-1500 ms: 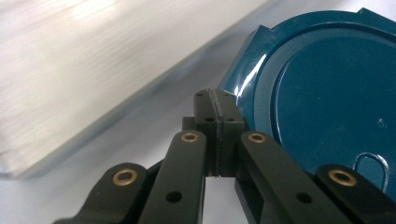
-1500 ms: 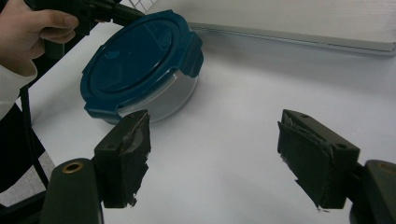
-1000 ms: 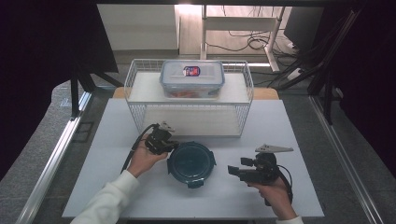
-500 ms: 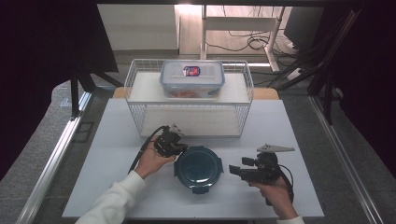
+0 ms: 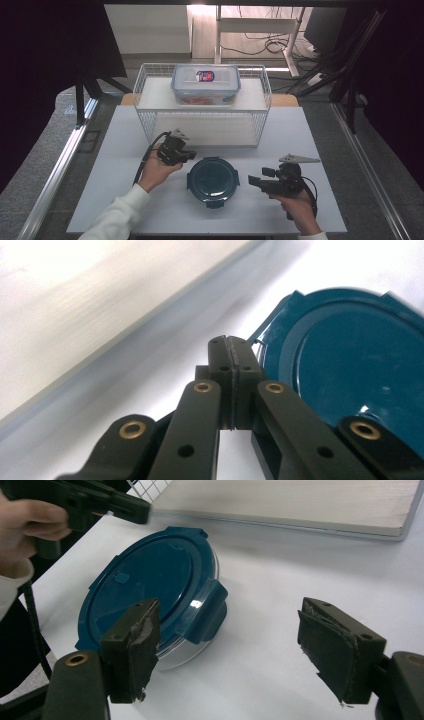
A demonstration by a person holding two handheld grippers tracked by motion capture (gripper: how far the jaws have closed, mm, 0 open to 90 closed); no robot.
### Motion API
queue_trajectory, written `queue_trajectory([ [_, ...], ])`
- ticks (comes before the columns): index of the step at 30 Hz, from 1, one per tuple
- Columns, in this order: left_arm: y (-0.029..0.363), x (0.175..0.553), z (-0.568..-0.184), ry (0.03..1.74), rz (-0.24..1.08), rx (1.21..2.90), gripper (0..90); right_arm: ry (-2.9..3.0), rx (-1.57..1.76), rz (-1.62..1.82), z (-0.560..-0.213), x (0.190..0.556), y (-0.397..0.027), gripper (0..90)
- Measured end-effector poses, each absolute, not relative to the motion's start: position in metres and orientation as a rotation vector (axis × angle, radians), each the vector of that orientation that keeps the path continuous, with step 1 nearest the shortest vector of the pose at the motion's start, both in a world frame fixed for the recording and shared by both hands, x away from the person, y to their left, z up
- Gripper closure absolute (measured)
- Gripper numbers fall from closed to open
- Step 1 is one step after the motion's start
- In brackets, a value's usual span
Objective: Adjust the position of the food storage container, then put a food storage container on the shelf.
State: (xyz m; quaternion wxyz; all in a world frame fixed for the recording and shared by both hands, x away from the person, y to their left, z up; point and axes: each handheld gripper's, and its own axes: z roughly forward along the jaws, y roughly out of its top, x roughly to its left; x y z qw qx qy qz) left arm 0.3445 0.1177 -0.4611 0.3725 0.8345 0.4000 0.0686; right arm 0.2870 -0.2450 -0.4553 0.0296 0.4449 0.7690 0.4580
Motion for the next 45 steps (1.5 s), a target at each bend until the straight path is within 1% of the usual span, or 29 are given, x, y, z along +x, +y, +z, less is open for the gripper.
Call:
queue_trajectory([
  [3, 0.128, 0.336, -0.454, 1.045, 0.143, 2.085, 89.4, 2.369, 1.374, 1.410, -0.455, 0.287, -0.245, 24.8],
  [6, 0.139, 0.325, -0.448, 1.051, 0.116, 2.042, 83.9, 2.371, 1.368, 1.409, -0.455, 0.287, -0.244, 24.5],
  [8, 0.145, 0.316, -0.445, 1.069, 0.120, 2.013, 73.6, 2.373, 1.361, 1.412, -0.455, 0.287, -0.243, 24.0],
  [10, 0.151, 0.306, -0.443, 1.085, 0.091, 1.987, 55.2, 2.378, 1.359, 1.405, -0.455, 0.286, -0.241, 23.4],
  [11, 0.153, 0.303, -0.443, 1.092, 0.088, 1.977, 44.4, 2.380, 1.356, 1.402, -0.455, 0.286, -0.241, 22.9],
  [14, 0.159, 0.290, -0.442, 1.104, 0.092, 1.960, 33.6, 2.382, 1.354, 1.395, -0.454, 0.286, -0.239, 22.2],
  [15, 0.161, 0.286, -0.441, 1.104, 0.092, 1.957, 31.6, 2.383, 1.352, 1.396, -0.454, 0.285, -0.239, 22.2],
  [19, 0.169, 0.272, -0.439, 1.099, 0.095, 1.924, 27.0, 2.383, 1.338, 1.400, -0.453, 0.284, -0.237, 22.2],
  [25, 0.177, 0.260, -0.446, 1.121, 0.086, 1.910, 24.3, 2.383, 1.336, 1.398, -0.453, 0.283, -0.236, 21.9],
  [32, 0.180, 0.258, -0.447, 1.141, 0.102, 1.900, 19.0, 2.399, 1.314, 1.414, -0.450, 0.280, -0.232, 21.4],
  [38, 0.180, 0.261, -0.452, 1.158, 0.091, 1.905, 16.9, 2.399, 1.326, 1.406, -0.452, 0.281, -0.232, 21.2],
  [45, 0.182, 0.263, -0.454, 1.186, 0.043, 1.868, 15.4, 2.398, 1.353, 1.413, -0.450, 0.282, -0.233, 20.4],
])
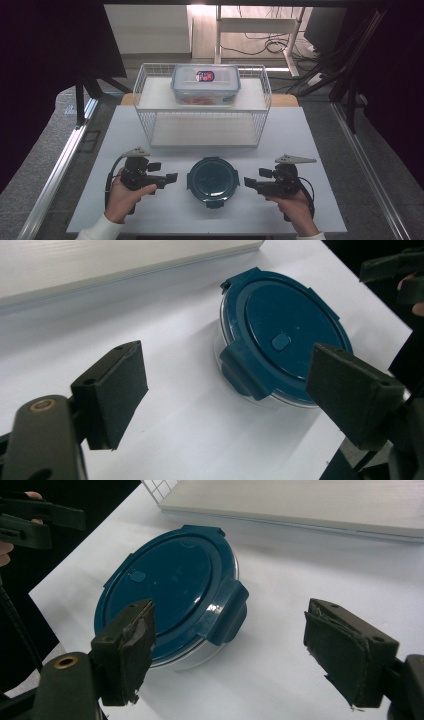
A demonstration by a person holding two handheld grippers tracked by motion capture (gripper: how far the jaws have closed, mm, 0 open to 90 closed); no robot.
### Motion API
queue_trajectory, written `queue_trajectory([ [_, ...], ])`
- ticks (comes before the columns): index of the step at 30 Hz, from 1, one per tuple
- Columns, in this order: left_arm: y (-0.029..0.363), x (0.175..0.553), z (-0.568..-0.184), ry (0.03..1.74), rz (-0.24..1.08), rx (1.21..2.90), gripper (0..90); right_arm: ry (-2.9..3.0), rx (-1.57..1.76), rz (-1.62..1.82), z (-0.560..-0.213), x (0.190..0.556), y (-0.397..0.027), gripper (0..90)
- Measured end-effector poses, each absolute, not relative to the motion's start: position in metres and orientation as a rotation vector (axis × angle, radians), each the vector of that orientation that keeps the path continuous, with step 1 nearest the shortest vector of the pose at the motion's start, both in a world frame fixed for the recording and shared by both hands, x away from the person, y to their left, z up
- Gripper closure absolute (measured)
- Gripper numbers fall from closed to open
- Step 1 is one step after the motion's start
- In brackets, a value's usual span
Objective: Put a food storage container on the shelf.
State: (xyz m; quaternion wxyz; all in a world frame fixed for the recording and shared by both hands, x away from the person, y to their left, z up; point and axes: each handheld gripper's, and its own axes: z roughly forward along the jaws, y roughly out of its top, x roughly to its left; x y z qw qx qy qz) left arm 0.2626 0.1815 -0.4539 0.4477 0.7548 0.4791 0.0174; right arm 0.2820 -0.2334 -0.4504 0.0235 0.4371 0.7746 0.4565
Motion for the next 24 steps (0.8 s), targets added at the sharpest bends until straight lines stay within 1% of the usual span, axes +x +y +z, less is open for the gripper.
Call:
queue_trajectory([
  [7, 0.179, 0.267, -0.456, 1.213, 0.005, 1.841, 12.3, 2.419, 1.367, 1.401, -0.452, 0.284, -0.230, 18.8],
  [13, 0.175, 0.273, -0.460, 1.230, -0.026, 1.831, 11.3, 2.419, 1.410, 1.401, -0.447, 0.293, -0.226, 18.2],
  [24, 0.155, 0.289, -0.476, 1.256, -0.171, 1.795, 9.7, 2.469, 1.534, 1.427, -0.465, 0.312, -0.209, 14.4],
])
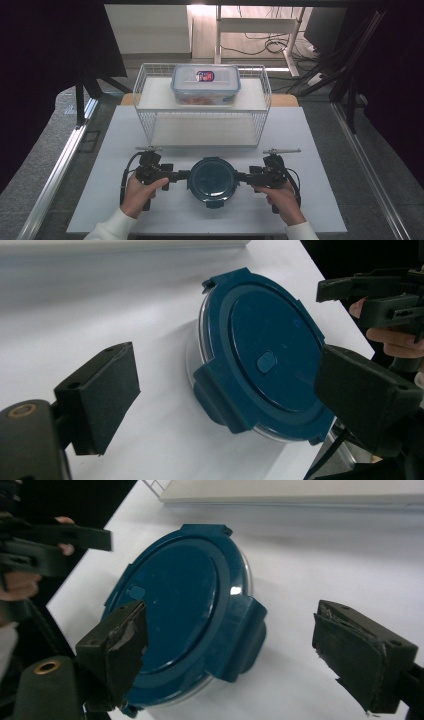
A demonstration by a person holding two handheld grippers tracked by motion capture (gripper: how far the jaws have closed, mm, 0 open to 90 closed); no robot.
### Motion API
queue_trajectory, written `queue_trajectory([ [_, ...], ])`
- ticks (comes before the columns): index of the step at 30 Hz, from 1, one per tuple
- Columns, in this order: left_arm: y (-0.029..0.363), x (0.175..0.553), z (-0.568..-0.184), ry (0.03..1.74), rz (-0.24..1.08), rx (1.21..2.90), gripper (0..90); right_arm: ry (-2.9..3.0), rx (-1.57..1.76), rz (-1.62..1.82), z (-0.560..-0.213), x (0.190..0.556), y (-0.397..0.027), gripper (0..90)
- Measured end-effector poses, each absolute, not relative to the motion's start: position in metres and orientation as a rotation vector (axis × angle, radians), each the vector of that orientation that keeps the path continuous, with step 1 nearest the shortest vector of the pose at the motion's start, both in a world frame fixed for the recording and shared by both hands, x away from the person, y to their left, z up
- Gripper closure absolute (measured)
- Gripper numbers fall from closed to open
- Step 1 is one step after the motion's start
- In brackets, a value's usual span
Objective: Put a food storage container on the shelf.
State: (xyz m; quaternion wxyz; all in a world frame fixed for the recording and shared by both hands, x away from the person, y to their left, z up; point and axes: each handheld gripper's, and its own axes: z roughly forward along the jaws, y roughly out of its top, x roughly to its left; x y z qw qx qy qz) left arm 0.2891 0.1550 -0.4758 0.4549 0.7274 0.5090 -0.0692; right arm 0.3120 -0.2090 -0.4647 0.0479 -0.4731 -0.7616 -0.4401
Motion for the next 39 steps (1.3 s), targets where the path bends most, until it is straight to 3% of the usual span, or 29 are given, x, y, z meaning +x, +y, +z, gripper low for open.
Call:
queue_trajectory([
  [31, 0.129, 0.294, -0.519, 1.260, -0.460, 1.716, 10.9, -2.139, -1.423, -1.223, -0.503, 0.321, -0.189, 14.4],
  [39, 0.124, 0.293, -0.521, 1.267, -0.516, 1.718, 15.5, -2.128, -1.424, -1.179, -0.505, 0.320, -0.185, 22.9],
])
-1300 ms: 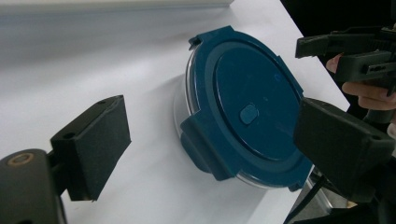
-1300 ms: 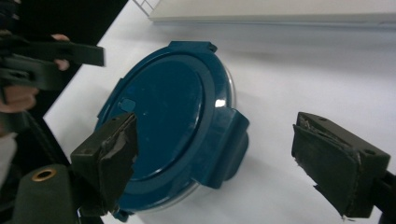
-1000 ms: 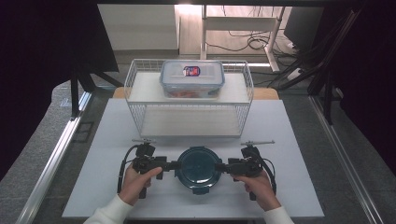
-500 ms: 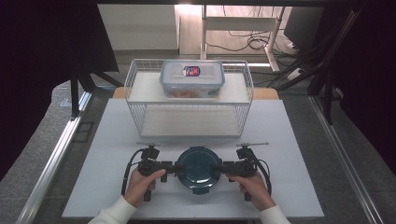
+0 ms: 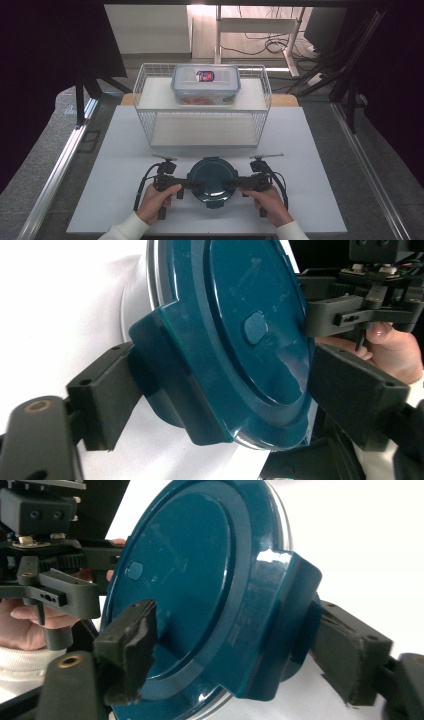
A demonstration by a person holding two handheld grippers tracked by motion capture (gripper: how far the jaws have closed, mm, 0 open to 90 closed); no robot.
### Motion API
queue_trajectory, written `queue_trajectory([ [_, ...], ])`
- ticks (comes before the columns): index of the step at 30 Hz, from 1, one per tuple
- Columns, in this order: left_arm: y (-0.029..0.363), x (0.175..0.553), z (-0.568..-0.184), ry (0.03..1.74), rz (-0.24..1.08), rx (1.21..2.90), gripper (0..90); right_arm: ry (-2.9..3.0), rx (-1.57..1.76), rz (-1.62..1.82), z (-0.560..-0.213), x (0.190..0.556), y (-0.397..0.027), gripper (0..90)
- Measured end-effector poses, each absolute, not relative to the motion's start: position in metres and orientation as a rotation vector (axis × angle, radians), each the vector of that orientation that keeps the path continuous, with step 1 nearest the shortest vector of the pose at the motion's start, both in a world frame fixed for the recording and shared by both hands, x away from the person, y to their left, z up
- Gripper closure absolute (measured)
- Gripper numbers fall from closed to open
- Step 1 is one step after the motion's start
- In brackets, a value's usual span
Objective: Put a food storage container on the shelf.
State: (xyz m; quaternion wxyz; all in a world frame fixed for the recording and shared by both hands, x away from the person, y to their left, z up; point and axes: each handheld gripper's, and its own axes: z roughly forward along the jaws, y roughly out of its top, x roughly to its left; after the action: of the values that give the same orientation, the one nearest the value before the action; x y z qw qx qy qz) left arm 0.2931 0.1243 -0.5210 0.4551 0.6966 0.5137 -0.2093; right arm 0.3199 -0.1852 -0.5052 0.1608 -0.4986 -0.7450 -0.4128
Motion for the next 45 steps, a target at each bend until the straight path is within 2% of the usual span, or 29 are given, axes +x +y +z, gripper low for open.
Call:
queue_trajectory([
  [5, 0.125, 0.293, -0.523, 1.302, -0.507, 1.715, 24.5, -2.077, -1.439, -1.175, -0.507, 0.321, -0.188, 25.8],
  [15, 0.127, 0.287, -0.520, 1.334, -0.482, 1.662, 31.9, -2.036, -1.447, -1.198, -0.504, 0.318, -0.192, 32.8],
  [30, 0.128, 0.275, -0.509, 1.316, -0.424, 1.664, 38.1, -2.064, -1.431, -1.291, -0.493, 0.304, -0.197, 41.3],
  [45, 0.128, 0.275, -0.500, 1.289, -0.396, 1.670, 39.8, -2.110, -1.421, -1.360, -0.482, 0.302, -0.197, 41.9],
])
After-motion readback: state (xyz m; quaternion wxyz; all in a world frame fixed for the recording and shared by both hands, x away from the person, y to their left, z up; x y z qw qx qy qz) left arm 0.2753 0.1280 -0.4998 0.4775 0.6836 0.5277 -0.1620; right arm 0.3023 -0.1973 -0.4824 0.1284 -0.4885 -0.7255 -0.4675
